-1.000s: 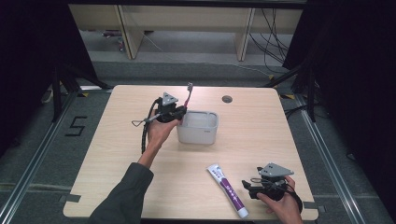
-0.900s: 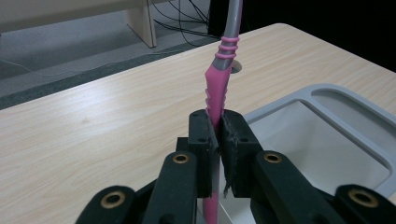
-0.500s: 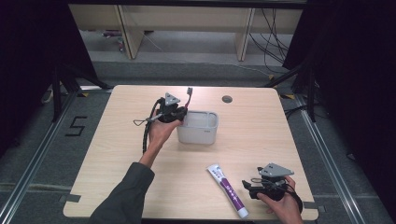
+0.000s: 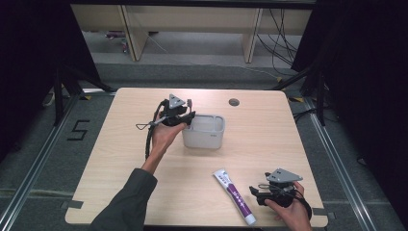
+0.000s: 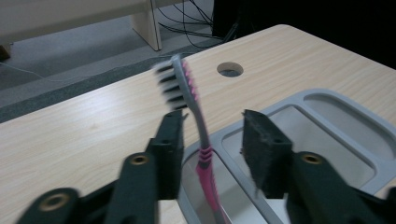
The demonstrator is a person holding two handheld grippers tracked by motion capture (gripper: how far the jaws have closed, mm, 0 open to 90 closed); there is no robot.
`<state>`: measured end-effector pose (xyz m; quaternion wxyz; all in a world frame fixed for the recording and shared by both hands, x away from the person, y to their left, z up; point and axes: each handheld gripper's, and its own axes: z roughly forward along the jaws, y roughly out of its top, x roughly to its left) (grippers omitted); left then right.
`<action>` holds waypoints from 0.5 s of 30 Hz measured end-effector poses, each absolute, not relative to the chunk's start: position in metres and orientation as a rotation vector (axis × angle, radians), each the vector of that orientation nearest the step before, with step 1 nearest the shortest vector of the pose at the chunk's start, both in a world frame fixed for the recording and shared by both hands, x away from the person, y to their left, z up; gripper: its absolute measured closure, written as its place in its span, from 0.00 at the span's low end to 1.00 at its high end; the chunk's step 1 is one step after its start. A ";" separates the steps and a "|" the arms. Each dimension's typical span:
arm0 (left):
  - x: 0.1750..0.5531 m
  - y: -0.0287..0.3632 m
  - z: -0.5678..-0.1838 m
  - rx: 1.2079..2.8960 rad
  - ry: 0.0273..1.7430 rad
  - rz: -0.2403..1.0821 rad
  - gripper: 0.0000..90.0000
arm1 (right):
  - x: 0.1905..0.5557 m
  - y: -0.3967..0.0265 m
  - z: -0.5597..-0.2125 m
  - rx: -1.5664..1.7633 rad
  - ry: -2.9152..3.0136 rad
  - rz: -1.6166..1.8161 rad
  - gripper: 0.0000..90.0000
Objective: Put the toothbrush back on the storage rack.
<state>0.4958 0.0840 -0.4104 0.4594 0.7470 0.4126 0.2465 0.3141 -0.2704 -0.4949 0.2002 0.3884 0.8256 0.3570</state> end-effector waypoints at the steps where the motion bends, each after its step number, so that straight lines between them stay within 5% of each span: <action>1: 0.496 0.084 -0.410 1.839 1.016 0.607 0.54 | 0.314 -0.270 -0.495 1.086 2.308 0.998 0.24; 7: 0.489 0.093 -0.393 1.827 1.057 0.575 0.36 | 0.312 -0.269 -0.494 1.135 2.300 1.004 0.24; 15: 0.468 0.111 -0.385 1.823 1.062 0.572 0.29 | 0.314 -0.276 -0.493 1.116 2.282 1.015 0.25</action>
